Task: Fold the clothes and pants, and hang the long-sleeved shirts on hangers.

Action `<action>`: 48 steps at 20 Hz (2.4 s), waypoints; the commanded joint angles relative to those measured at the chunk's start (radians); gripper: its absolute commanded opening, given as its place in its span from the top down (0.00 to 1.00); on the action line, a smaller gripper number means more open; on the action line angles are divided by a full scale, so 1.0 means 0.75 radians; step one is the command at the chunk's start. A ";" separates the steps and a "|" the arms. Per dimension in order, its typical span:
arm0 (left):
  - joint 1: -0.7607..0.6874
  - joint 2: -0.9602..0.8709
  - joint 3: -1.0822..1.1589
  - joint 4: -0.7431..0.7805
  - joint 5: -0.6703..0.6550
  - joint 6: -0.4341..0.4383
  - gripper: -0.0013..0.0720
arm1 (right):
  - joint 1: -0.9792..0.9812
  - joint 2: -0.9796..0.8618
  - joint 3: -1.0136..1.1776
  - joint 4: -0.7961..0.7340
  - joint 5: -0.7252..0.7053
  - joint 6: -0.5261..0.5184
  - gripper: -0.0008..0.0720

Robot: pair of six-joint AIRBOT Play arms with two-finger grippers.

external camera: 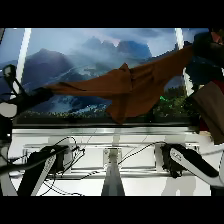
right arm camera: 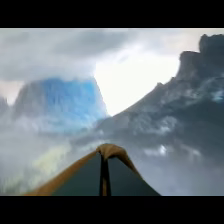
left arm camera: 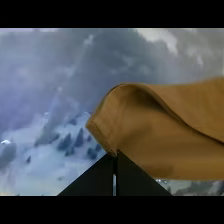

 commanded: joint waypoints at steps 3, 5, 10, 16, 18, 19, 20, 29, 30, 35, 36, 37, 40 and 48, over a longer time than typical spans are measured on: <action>-0.092 -0.020 -0.085 -0.096 0.191 0.139 0.98 | 0.015 -0.250 0.080 0.092 -0.111 -0.001 0.57; -0.135 -0.020 -0.085 -0.096 0.209 0.139 0.97 | 0.002 -0.240 0.081 -0.029 -0.083 -0.002 0.13; -0.185 -0.020 -0.085 -0.096 0.211 0.139 0.97 | -0.170 -0.133 0.081 -0.266 0.408 -0.005 0.88; -0.185 -0.020 -0.085 -0.095 0.210 0.139 0.97 | -0.267 -0.071 -0.227 -0.114 0.869 -0.177 0.97; -0.185 -0.019 -0.084 -0.095 0.210 0.139 0.97 | -0.267 0.030 -0.446 0.032 0.872 -0.336 0.97; -0.185 -0.019 -0.084 -0.095 0.211 0.139 0.97 | -0.267 0.083 -0.545 0.121 0.886 -0.429 0.97; -0.185 -0.020 -0.085 -0.095 0.211 0.139 0.97 | -0.267 0.139 -0.648 0.232 0.929 -0.527 0.97; -0.185 -0.020 -0.085 -0.095 0.210 0.139 0.97 | -0.267 0.230 -1.129 0.795 0.762 -0.610 0.45; -0.185 -0.020 -0.085 -0.095 0.210 0.139 0.97 | -0.266 0.230 -1.149 0.788 0.737 -0.610 0.45; -0.185 -0.020 -0.085 -0.095 0.210 0.139 0.97 | -0.209 0.228 -1.204 0.790 0.521 -0.571 0.45; -0.185 -0.020 -0.085 -0.095 0.210 0.139 0.97 | -0.163 0.220 -1.204 0.805 0.466 -0.571 0.38; -0.185 -0.020 -0.085 -0.095 0.210 0.139 0.97 | -0.102 0.208 -1.204 0.807 0.386 -0.569 0.36; -0.185 -0.020 -0.085 -0.095 0.210 0.139 0.97 | 0.042 0.149 -1.201 0.797 0.192 -0.457 0.37; -0.185 -0.020 -0.085 -0.095 0.224 0.139 0.97 | 0.200 0.099 -1.099 0.798 0.014 -0.760 0.38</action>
